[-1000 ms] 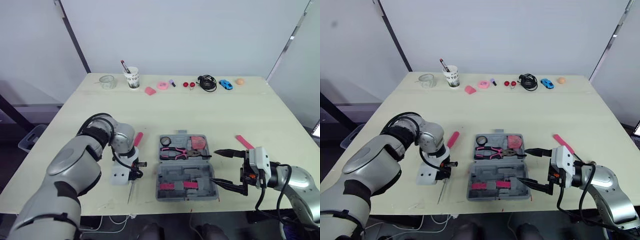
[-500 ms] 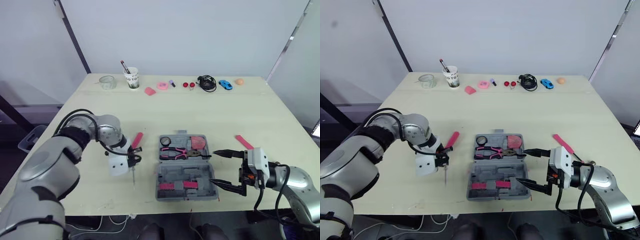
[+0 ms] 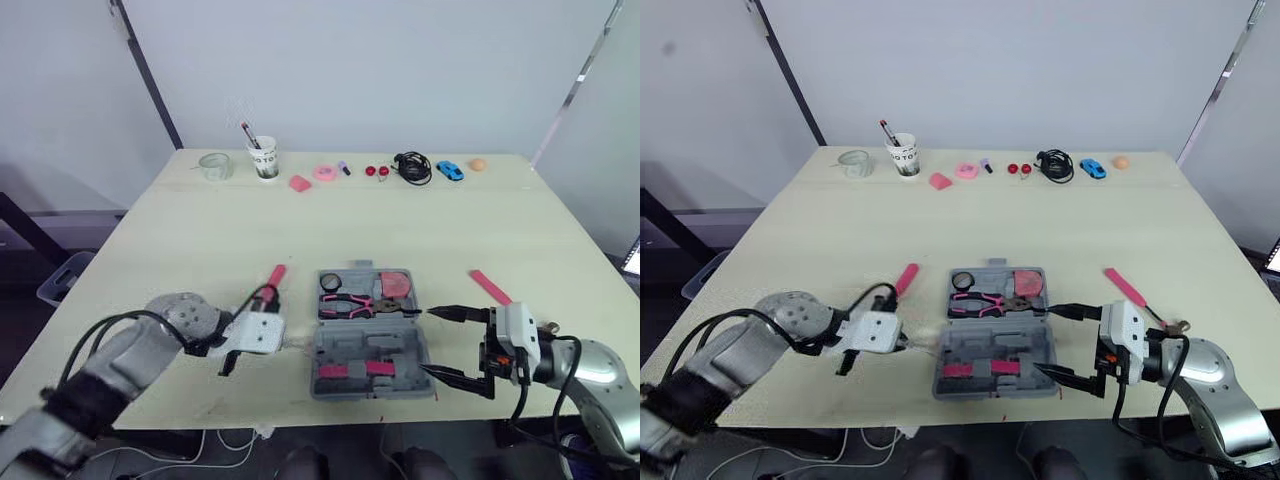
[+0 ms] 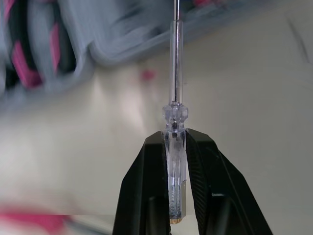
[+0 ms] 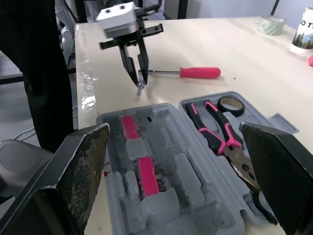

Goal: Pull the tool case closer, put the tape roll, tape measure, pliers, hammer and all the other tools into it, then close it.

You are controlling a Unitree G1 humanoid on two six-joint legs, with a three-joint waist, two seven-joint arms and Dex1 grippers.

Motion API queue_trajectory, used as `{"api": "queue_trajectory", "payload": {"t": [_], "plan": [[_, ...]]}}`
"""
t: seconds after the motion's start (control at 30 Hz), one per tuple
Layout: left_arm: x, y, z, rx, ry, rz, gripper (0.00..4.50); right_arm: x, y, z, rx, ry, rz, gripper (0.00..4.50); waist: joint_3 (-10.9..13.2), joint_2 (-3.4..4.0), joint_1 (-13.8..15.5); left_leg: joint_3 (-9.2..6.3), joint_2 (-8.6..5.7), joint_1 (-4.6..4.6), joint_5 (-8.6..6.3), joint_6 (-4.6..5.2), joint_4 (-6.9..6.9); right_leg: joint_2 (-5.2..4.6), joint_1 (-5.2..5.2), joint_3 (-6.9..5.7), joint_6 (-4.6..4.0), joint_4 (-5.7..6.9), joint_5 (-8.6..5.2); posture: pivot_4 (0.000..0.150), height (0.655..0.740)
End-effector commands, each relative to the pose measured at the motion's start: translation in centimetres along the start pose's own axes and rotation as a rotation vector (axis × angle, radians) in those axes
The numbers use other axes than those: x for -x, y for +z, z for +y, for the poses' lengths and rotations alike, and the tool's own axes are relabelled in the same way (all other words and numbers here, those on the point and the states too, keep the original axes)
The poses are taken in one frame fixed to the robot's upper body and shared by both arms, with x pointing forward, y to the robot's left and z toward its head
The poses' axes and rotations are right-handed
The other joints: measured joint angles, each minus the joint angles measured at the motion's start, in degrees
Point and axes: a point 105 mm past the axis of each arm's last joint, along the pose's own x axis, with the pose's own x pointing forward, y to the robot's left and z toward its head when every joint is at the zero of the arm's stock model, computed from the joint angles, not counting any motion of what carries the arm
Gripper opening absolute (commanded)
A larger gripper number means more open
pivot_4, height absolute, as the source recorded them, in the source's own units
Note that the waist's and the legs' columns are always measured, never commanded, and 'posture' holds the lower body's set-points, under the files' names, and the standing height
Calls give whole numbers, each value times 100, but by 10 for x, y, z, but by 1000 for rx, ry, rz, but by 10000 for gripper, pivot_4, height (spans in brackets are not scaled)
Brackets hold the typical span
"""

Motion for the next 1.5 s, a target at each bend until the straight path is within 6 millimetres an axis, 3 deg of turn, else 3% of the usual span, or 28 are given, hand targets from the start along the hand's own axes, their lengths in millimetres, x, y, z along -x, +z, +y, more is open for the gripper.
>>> {"api": "queue_trajectory", "payload": {"t": [0.03, 0.23, 0.33, 0.43, 0.53, 0.67, 0.83, 0.87, 1.0, 1.17, 1.37, 1.5], "plan": [[13, 6, -2, 368, 167, -66, 997, 3, 6, -4, 31, -9, -19, 45000, 0, 3, -9, 2, 0, 1, 0, 0, 0, 0, 0, 2, -1, 1, -1, 1500, 7400], [7, 1, -32, 749, 326, -18, 997, 5, 6, -5, 28, 5, -29, 45000, 1, 3, -11, 4, -2, 17, -1, -1, -1, 4, 5, 23, -11, 2, 5, 1500, 7400], [6, 4, -33, 977, 430, -44, 997, 6, 4, -7, 32, 8, -21, 45000, -2, 4, 0, 3, -3, 23, -1, 0, -1, 6, 10, 26, -11, 1, 6, 1500, 7400], [7, -7, -40, 1139, 514, 84, 997, 7, 4, -7, 35, 16, -17, 45000, -6, -4, -9, 1, -8, 32, -1, -1, 0, 18, 19, 37, -14, 3, 6, 1500, 7400], [3, -3, -42, 1216, 520, 93, 997, 6, 3, -7, 34, 24, -14, 45000, -6, -3, -27, -5, -8, 43, -1, -1, -5, 23, 23, 45, -14, 4, 6, 1500, 7400], [1, -3, -30, 1342, 613, 52, 997, 5, 3, -6, 36, 36, -13, 45000, -6, -4, -19, -10, -9, 49, -1, -1, -9, 24, 23, 59, -15, 3, 7, 1500, 7400], [-1, -5, -21, 1324, 658, 101, 997, 4, 0, -5, 44, 48, 2, 45000, -6, -5, -19, -13, -13, 48, -1, -1, -9, 24, 23, 64, -16, 3, 8, 1500, 7400], [-2, -5, -20, 1323, 657, 107, 8996, 3, 0, -5, 44, 46, -2, 45000, -6, -5, -21, -13, -13, 48, -1, -1, -10, 24, 23, 66, -16, 3, 8, 1500, 7400], [-4, -4, -18, 1316, 656, 117, 21410, 1, 1, -5, 46, 38, -9, 45000, -6, -5, -21, -11, -13, 47, -1, -1, -10, 23, 22, 70, -16, 2, 8, 1500, 7400], [-3, 3, -16, 1301, 637, 78, 43742, 1, 0, -3, 41, 39, -5, 45000, -5, -5, -18, -9, -12, 47, -1, -1, -10, 22, 22, 71, -17, 1, 8, 1500, 7400], [-8, 10, -13, 1141, 652, 1, 44456, -1, 1, -3, 40, 34, -3, 45000, -5, -5, -20, -5, -12, 47, -2, -2, -12, 21, 19, 77, -18, 1, 8, 1500, 7400], [-15, -5, -22, 1018, 629, 48, 44456, -2, 3, -4, 44, 31, -5, 45000, -5, -4, -23, 8, -10, 48, -2, -2, -26, 19, 7, 91, -20, 1, 8, 1500, 7400]]}}
